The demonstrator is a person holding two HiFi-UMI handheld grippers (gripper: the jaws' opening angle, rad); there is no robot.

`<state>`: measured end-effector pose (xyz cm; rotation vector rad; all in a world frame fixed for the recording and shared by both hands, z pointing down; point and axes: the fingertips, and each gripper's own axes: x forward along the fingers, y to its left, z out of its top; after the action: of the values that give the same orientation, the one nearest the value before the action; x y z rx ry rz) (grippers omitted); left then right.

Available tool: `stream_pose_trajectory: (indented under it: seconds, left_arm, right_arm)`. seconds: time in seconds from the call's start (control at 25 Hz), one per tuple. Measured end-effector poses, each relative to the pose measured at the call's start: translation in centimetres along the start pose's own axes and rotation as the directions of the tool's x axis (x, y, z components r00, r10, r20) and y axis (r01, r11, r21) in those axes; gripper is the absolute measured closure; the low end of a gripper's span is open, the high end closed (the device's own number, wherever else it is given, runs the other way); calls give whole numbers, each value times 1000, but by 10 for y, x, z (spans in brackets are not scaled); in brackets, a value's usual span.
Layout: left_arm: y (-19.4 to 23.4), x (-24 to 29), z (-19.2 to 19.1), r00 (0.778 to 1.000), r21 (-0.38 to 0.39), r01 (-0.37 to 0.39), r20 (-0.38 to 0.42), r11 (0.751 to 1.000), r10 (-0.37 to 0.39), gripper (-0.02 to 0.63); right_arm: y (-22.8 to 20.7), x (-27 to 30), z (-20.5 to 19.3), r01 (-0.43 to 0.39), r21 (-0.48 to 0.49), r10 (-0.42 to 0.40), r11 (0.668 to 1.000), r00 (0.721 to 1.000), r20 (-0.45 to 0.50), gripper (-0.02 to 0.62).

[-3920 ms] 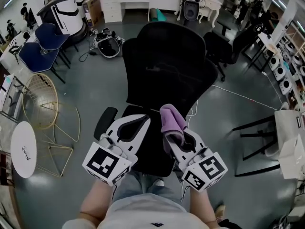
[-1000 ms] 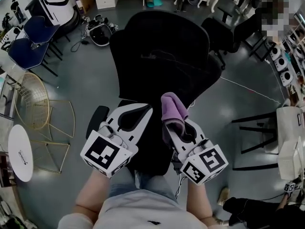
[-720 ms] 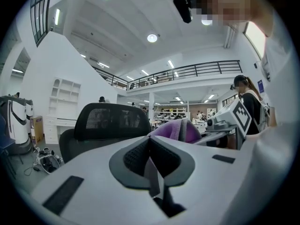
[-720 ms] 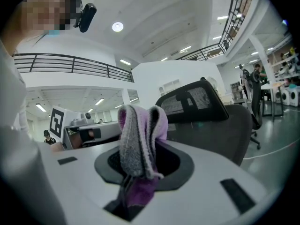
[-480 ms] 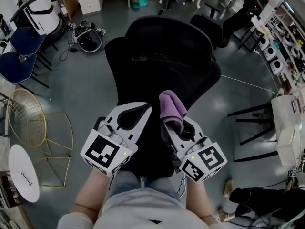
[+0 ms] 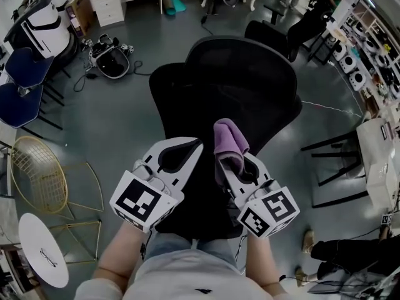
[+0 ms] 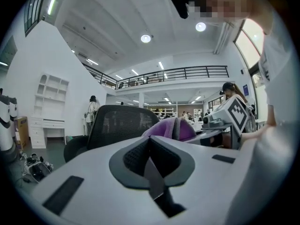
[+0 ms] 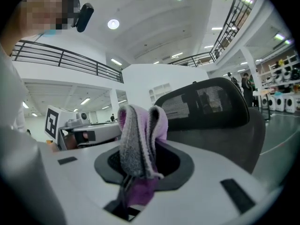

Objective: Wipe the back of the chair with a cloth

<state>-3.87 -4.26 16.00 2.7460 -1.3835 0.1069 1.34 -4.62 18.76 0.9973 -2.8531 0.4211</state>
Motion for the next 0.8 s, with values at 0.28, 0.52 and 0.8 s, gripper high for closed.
stream_pose_trajectory:
  seconds: [0.28, 0.52, 0.8]
  left_arm:
    - [26, -5, 1, 999, -9, 43, 18, 999, -43, 593]
    - [47, -7, -7, 999, -30, 50, 8, 998, -50, 594]
    - [66, -1, -14, 999, -46, 48, 2, 998, -48, 594]
  right_arm:
    - [0, 34, 9, 54, -24, -54, 998, 999, 5, 488]
    - [-13, 68, 23, 78, -39, -77, 996, 997, 21, 488]
    - [-34, 105, 63, 106, -104, -100, 989, 993, 60, 488]
